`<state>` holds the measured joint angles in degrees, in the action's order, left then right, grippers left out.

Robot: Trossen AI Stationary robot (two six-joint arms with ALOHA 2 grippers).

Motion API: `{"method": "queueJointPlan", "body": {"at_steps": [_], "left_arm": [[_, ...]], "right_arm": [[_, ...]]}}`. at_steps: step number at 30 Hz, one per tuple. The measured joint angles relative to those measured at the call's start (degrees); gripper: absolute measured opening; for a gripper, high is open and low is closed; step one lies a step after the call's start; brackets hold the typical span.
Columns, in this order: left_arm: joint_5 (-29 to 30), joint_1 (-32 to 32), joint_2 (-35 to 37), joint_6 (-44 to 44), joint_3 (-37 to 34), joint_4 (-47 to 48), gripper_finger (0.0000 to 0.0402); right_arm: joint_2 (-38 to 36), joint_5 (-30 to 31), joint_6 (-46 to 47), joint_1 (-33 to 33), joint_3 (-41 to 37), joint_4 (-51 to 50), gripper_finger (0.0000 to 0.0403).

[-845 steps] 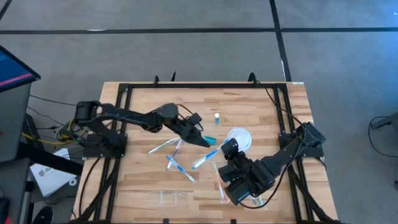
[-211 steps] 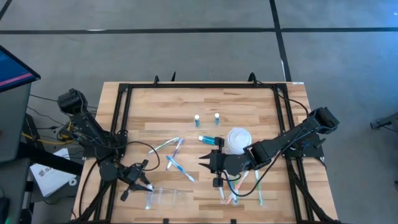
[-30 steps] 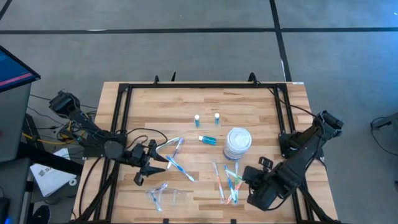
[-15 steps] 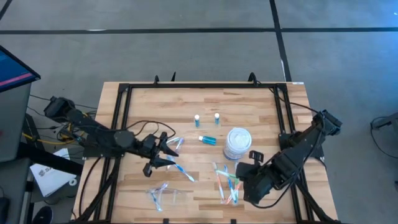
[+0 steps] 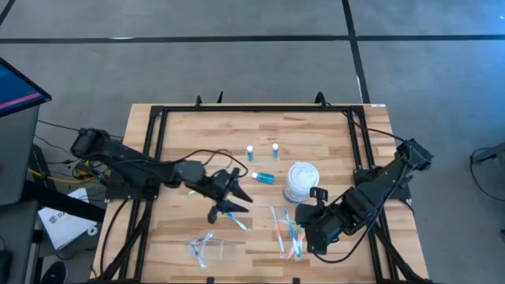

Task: Pick & Place toothbrushing station
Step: Put the right green toothbrush into the transparent organizer

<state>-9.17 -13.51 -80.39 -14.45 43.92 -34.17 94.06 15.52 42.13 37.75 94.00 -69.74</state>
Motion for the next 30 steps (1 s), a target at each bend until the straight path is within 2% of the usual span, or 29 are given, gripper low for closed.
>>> {"method": "queueJointPlan", "body": {"at_steps": [5,10,18,30], "left_arm": [[-3.75,1.76,-6.38,-1.34,4.4,0.08,0.0149],[-4.72,2.03,-8.94,-1.45,6.86,-0.09,0.0149],[-4.72,0.53,-6.87,-1.1,6.89,0.45,0.0149],[-4.7,-1.75,-5.65,-0.86,6.79,0.97,0.0149]], "right_arm": [[0.0,0.0,-0.62,0.05,0.0,0.05,0.0],[0.0,-0.04,-0.46,0.05,0.0,0.07,0.0],[-0.04,-0.23,1.73,3.08,-0.55,0.65,0.0],[0.04,-2.51,12.5,5.57,-13.75,-0.13,0.0009]]}}
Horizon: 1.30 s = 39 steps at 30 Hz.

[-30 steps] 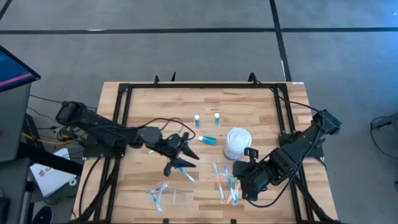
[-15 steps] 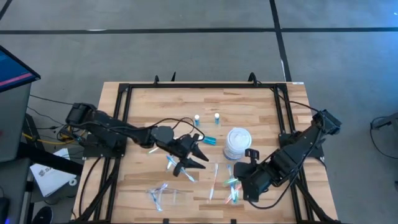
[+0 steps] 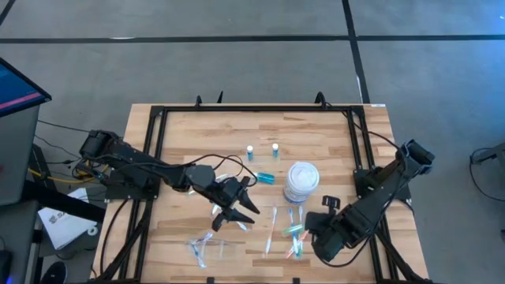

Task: Pick & Place toothbrushing station
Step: Put the right green toothbrush into the transparent organizer

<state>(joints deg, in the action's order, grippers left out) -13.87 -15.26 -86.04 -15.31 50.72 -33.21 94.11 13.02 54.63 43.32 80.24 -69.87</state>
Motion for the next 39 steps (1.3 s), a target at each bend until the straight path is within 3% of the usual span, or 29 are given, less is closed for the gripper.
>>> {"method": "queueJointPlan", "body": {"at_steps": [22,29,39], "left_arm": [[0.07,-0.09,0.0,0.04,0.0,0.04,0.0149],[0.07,-0.25,0.0,0.04,0.0,0.04,0.0149],[0.07,-0.25,-0.02,0.07,0.0,0.04,0.0149]], "right_arm": [[-0.02,-2.65,5.42,0.86,-16.38,8.11,0.0198],[-0.02,-2.63,5.4,0.8,-20.22,12.45,0.0226],[-0.04,-0.94,4.81,-0.27,-24.35,14.5,0.023]]}}
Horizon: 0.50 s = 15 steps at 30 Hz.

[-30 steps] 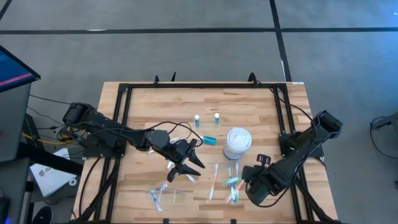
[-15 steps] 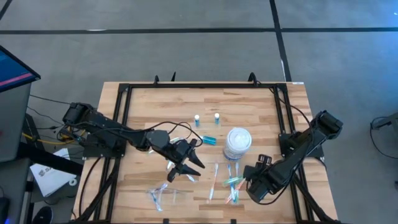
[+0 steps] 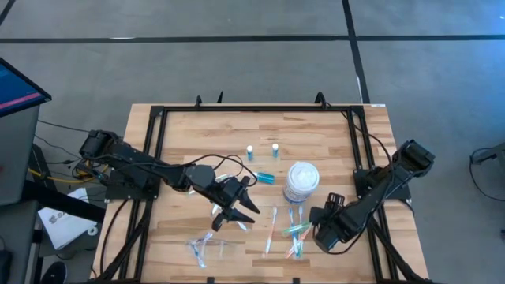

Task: Pick & Place toothbrushing station
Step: Put the right green toothbrush into the transparent organizer

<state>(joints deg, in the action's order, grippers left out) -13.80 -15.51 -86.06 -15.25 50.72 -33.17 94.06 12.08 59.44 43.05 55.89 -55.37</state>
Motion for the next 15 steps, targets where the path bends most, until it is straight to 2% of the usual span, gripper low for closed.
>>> {"method": "queueJointPlan", "body": {"at_steps": [15], "left_arm": [[0.0,-0.17,0.0,0.0,0.0,0.35,0.0149]], "right_arm": [[0.0,1.04,-7.01,-1.62,-0.02,2.15,0.023]]}}
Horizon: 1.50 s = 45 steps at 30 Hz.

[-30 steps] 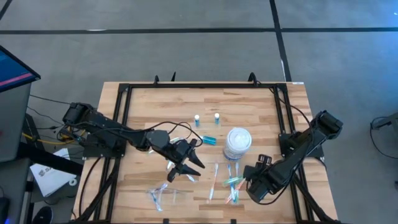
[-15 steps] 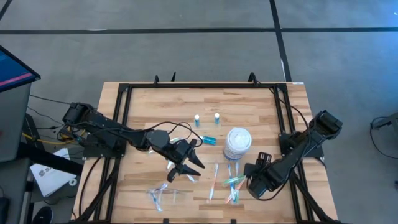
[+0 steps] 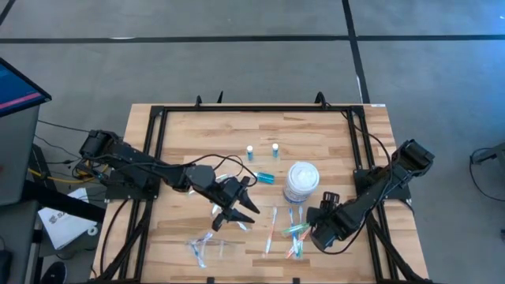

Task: Pick & Place toothbrushing station
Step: Put the right green toothbrush into the transparent organizer

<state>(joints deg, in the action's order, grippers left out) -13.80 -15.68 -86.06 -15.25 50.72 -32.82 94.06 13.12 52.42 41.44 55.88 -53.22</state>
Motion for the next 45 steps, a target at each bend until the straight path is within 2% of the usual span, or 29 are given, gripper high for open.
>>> {"method": "queueJointPlan", "body": {"at_steps": [12,17,21,29,36,45], "left_arm": [[0.0,-0.42,0.0,0.42,0.0,0.46,0.0149],[0.0,-0.42,-0.02,0.42,0.0,0.52,0.0149],[0.0,-0.42,-0.02,0.42,0.0,0.51,0.0149],[0.0,-0.43,-0.02,0.42,0.0,0.51,0.0149],[0.0,-0.43,-0.02,0.42,0.0,0.59,0.0149],[0.0,-0.42,-0.02,0.42,0.0,0.65,0.0149]], "right_arm": [[0.0,0.04,-0.52,-0.01,-0.18,0.54,0.023],[0.0,-2.78,-0.74,-0.06,-3.88,5.67,0.0225],[0.0,-3.57,-0.01,-0.31,-3.85,3.84,0.021],[0.0,-2.14,-0.53,-0.75,-3.78,5.15,0.0138],[0.0,-2.57,-1.66,-0.64,-3.78,5.61,0.0016],[0.0,-4.25,-2.02,-0.58,-3.41,4.83,0.0001]]}}
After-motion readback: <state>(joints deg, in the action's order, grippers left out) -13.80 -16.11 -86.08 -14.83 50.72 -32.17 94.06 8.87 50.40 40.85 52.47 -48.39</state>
